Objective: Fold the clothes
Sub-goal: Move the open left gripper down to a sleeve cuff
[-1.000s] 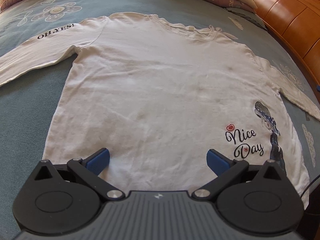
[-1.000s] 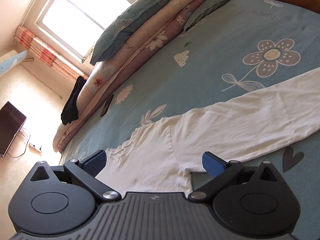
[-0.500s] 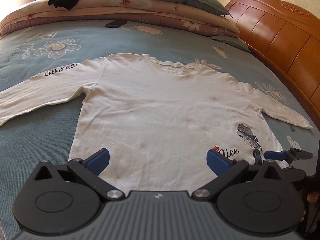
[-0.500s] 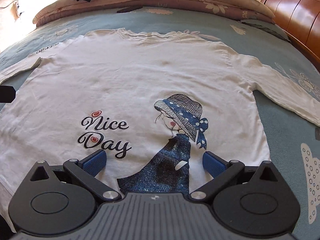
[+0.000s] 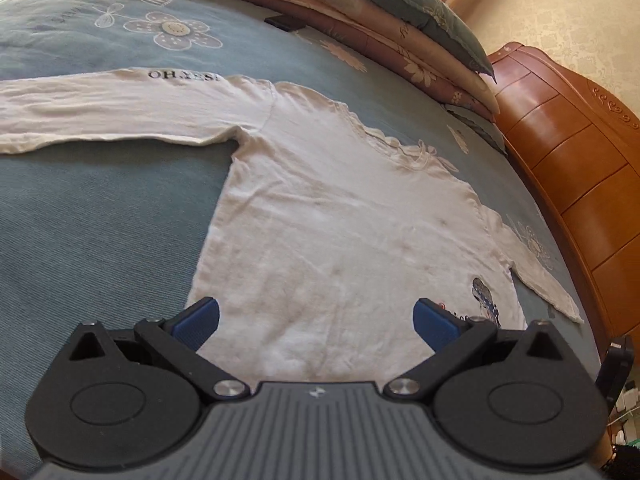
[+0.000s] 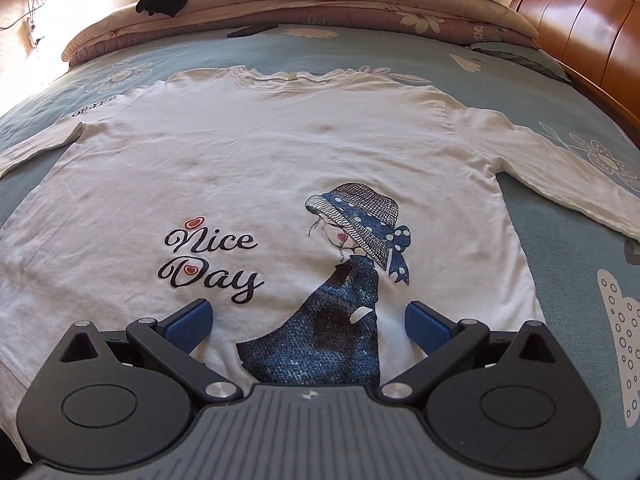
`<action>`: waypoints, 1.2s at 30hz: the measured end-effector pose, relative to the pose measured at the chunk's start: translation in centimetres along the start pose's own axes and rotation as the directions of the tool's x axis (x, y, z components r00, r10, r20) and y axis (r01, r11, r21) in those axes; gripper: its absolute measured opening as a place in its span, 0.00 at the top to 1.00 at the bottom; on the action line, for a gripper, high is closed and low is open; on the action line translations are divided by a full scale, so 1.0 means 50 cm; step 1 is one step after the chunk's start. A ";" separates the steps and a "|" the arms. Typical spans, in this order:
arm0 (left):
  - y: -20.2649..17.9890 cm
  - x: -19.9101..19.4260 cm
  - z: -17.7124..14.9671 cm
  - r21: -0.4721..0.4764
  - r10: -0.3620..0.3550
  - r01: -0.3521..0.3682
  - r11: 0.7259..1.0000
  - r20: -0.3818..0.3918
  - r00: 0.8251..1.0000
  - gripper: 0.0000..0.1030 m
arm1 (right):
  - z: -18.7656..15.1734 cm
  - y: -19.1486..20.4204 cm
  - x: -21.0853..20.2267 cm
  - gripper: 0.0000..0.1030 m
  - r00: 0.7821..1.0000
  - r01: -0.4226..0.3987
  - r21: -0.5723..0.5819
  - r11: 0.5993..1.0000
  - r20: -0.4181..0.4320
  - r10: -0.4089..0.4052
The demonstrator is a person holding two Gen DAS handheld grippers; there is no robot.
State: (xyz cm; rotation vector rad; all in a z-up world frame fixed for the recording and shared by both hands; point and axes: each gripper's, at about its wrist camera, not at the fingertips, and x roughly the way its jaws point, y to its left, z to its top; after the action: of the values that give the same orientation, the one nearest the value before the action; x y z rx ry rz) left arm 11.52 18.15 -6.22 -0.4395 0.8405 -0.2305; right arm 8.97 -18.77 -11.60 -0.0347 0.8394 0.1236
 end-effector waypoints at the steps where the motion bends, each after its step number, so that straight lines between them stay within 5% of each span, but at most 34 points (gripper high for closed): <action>1: 0.029 -0.024 0.018 -0.019 0.030 -0.029 0.999 0.034 0.999 0.01 | -0.002 0.001 -0.001 0.00 1.000 0.004 0.002 1.000 0.007 -0.004; 5: 0.201 -0.129 0.102 -0.179 0.188 -0.156 0.971 0.174 0.967 0.01 | -0.006 0.004 -0.001 0.00 0.999 0.018 0.017 1.000 0.026 -0.019; 11: 0.420 -0.212 0.174 -0.456 0.266 -0.118 0.882 0.276 0.923 0.01 | -0.014 0.012 -0.004 0.00 0.998 0.046 0.031 0.998 0.049 -0.048; 15: 0.476 -0.189 0.208 -0.497 0.232 -0.059 0.866 0.294 0.927 0.01 | -0.015 0.015 -0.004 0.00 0.997 0.059 0.039 0.998 0.051 -0.061; 25: 0.558 -0.115 0.203 -0.569 0.305 -0.139 0.811 0.208 0.930 0.01 | -0.014 0.016 -0.003 0.00 0.997 0.065 0.045 0.997 0.047 -0.067; 32: 0.553 -0.169 0.181 -0.593 0.253 -0.045 0.804 0.273 0.928 0.01 | -0.018 0.020 -0.003 0.00 0.995 0.077 0.057 0.995 0.066 -0.080; 36: 0.546 -0.149 0.156 -0.641 0.167 0.077 0.764 0.311 0.935 0.01 | -0.019 0.021 -0.003 0.00 0.994 0.081 0.060 0.995 0.071 -0.085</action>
State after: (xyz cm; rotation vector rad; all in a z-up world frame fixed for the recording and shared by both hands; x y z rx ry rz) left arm 13.28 47.31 -9.33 -1.0815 0.5505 0.2037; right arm 8.01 -17.81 -12.11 -0.0110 0.7662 0.0220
